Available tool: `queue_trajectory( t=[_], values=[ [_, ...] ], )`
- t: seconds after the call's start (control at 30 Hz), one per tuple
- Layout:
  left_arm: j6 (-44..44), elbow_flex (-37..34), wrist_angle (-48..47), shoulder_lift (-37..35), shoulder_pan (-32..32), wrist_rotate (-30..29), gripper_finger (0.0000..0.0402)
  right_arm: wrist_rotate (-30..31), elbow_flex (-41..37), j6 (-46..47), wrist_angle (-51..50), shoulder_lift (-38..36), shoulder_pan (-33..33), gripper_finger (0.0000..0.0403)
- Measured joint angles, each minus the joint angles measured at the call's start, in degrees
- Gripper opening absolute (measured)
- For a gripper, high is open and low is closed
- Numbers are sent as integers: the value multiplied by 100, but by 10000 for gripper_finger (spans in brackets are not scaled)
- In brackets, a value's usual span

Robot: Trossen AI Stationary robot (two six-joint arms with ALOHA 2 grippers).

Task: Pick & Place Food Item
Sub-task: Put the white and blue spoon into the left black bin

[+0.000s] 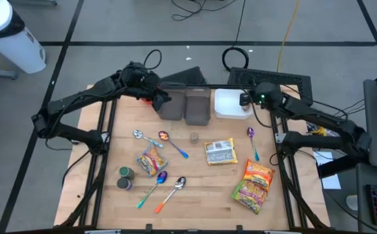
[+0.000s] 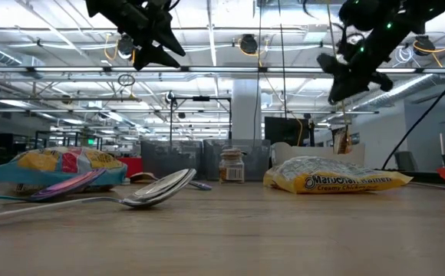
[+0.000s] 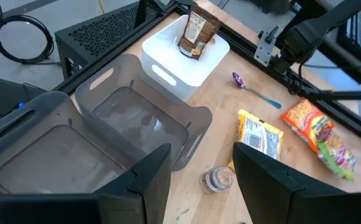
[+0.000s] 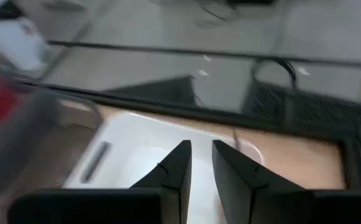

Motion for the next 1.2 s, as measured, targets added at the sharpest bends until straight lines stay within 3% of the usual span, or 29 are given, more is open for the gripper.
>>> queue_trajectory(
  t=[0.3,0.57,0.77,1.2],
  values=[
    [345,2,-21,-15,2,175,182,-1605,0,-440,2091,-614,4,61],
    [495,8,-932,-242,132,591,182,-2760,0,73,3738,-326,123,61],
    [548,10,-2118,-633,319,-20,182,-2959,0,264,3859,240,468,61],
    [-1259,-133,-4381,-853,409,-897,182,-3949,0,388,5449,1899,1327,61]
  ],
)
